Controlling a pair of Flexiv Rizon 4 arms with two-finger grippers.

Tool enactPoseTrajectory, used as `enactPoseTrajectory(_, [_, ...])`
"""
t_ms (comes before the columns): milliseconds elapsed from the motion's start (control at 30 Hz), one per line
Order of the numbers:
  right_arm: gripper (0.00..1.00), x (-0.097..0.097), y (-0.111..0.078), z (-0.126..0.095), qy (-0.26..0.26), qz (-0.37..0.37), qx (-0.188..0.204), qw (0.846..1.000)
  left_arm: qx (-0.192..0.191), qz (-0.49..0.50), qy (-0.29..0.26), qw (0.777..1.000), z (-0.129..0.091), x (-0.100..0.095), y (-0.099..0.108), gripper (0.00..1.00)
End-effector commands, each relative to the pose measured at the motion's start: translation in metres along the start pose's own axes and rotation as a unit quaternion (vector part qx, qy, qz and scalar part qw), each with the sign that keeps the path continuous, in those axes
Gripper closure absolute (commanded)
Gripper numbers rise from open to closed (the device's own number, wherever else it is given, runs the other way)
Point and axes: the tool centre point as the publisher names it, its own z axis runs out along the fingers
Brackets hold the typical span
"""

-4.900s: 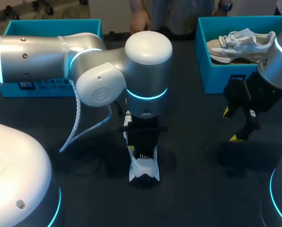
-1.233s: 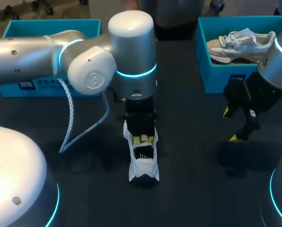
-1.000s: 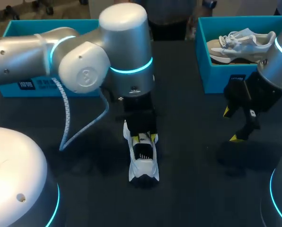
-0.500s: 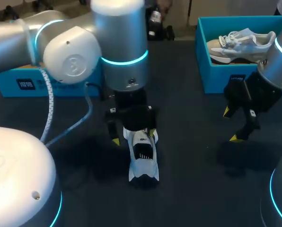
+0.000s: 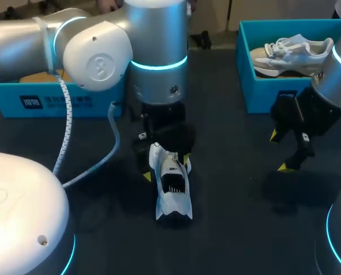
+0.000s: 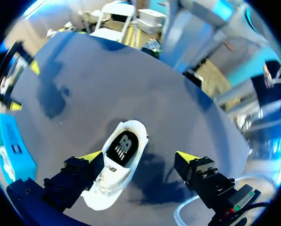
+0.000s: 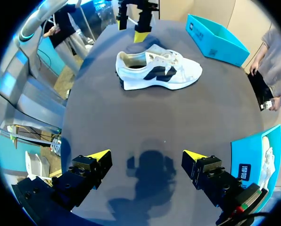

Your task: Take the shoe out of the shoebox, open the shoe tongue, remove and reinsert the insole, then place the shoe into the shoebox

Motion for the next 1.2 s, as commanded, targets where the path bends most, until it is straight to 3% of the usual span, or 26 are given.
enactPoseTrajectory(33, [0.0, 0.0, 0.0, 0.001, -0.001, 0.0, 0.001, 1.0, 0.018, -0.061, 0.001, 0.998, 0.002, -0.003, 0.002, 0.0])
enactPoseTrajectory(167, [0.0, 0.0, 0.0, 0.001, -0.001, 0.0, 0.001, 1.0, 0.018, -0.061, 0.001, 0.998, 0.002, -0.003, 0.002, 0.0])
enactPoseTrajectory(300, [0.0, 0.0, 0.0, 0.001, -0.001, 0.0, 0.001, 1.0, 0.026, -0.176, -0.017, 0.984, 0.01, 0.003, -0.005, 0.0])
enactPoseTrajectory(467, [0.0, 0.0, 0.0, 0.001, -0.001, 0.0, 0.001, 1.0, -0.002, -0.284, -0.042, 0.958, 0.018, 0.012, -0.018, 0.0])
enactPoseTrajectory(700, [0.0, 0.0, 0.0, 0.001, -0.001, 0.0, 0.001, 1.0, -0.028, -0.316, -0.058, 0.946, 0.032, 0.019, -0.032, 0.0])
enactPoseTrajectory(1200, [0.0, 0.0, 0.0, 0.001, -0.001, 0.0, 0.001, 1.0, -0.032, -0.363, -0.056, 0.93, 0.071, 0.007, -0.028, 0.0])
